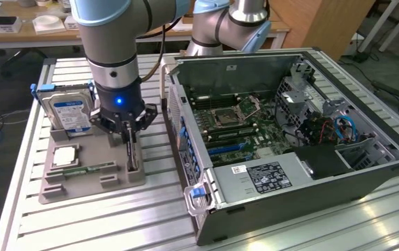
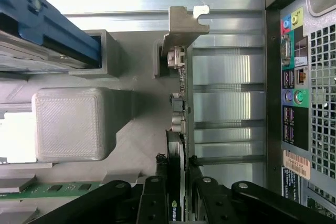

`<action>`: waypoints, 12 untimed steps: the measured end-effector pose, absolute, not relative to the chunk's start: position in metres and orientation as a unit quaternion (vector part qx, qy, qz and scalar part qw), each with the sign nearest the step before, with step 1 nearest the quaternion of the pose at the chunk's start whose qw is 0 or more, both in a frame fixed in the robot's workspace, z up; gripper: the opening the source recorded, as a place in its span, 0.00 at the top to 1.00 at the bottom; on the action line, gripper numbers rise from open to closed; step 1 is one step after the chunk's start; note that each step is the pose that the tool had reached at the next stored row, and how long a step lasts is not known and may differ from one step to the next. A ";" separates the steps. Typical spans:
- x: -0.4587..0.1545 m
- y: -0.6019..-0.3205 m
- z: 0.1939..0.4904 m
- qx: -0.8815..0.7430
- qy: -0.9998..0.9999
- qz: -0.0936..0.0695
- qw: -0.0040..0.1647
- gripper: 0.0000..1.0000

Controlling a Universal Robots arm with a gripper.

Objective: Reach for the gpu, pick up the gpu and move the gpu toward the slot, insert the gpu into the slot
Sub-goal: 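Pick up the gpu and move the gpu toward the slot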

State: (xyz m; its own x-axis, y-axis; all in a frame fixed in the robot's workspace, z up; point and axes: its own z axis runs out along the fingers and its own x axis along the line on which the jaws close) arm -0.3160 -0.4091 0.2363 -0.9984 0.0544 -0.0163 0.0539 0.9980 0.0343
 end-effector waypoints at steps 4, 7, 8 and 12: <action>-0.316 -0.409 0.236 0.027 0.999 0.017 0.009 0.74; -0.316 -0.409 0.236 0.027 0.999 0.017 0.009 0.74; -0.316 -0.409 0.236 0.027 0.999 0.017 0.009 0.74; -0.317 -0.409 0.239 0.027 0.999 0.017 0.009 0.74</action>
